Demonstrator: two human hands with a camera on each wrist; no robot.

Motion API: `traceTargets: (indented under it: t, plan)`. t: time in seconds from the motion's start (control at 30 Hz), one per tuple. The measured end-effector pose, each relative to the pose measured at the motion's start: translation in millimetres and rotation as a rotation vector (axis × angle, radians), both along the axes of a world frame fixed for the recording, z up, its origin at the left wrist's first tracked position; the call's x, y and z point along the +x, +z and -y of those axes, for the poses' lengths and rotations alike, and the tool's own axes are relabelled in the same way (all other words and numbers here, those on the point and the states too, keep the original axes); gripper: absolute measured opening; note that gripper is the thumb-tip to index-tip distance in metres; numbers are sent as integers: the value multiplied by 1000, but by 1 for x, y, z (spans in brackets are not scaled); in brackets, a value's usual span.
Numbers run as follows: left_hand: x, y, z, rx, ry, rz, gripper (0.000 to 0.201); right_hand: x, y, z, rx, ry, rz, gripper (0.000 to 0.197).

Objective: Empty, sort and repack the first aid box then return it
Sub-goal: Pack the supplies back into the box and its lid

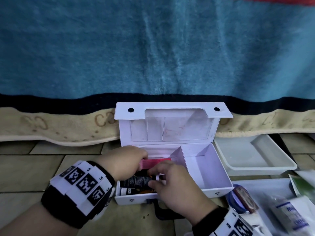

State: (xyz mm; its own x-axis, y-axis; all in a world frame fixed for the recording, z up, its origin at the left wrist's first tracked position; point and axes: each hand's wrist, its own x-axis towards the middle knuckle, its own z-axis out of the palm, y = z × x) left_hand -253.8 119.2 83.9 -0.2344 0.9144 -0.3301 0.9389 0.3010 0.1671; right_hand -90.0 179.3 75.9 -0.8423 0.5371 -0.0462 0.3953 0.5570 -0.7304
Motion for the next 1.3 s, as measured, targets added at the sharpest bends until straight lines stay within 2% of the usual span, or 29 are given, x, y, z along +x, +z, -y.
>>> traceTargets:
  t: [0.2, 0.37, 0.5, 0.57, 0.63, 0.73, 0.83, 0.97, 1.13, 1.3]
  plan:
    - [3, 6, 0, 36, 8, -8, 25, 5, 6, 1, -192, -73, -130, 16]
    - [16, 24, 9, 127, 1, 0, 30, 47, 36, -12, -18, -169, -245, 17]
    - [36, 45, 18, 182, -43, -15, 31, 104, 68, -37, 53, -386, -251, 20]
    - [48, 56, 23, 202, -52, 7, 31, 134, 78, -49, 104, -448, -178, 17]
    - [59, 62, 26, 227, -86, 35, 27, 159, 78, -59, 219, -463, -7, 16]
    - [75, 58, 25, 218, -157, 56, 25, 180, 63, -68, 367, -463, 270, 17]
    - [87, 45, 23, 160, -195, 34, 27, 181, 43, -69, 392, -419, 427, 21]
    - [90, 33, 21, 173, -200, -9, 20, 167, 24, -71, 362, -426, 470, 30]
    - [86, 28, 21, 204, -107, 24, 35, 158, 11, -73, 344, -439, 501, 22]
    - [82, 23, 21, 230, -76, -6, 32, 173, 21, -81, 382, -578, 474, 27]
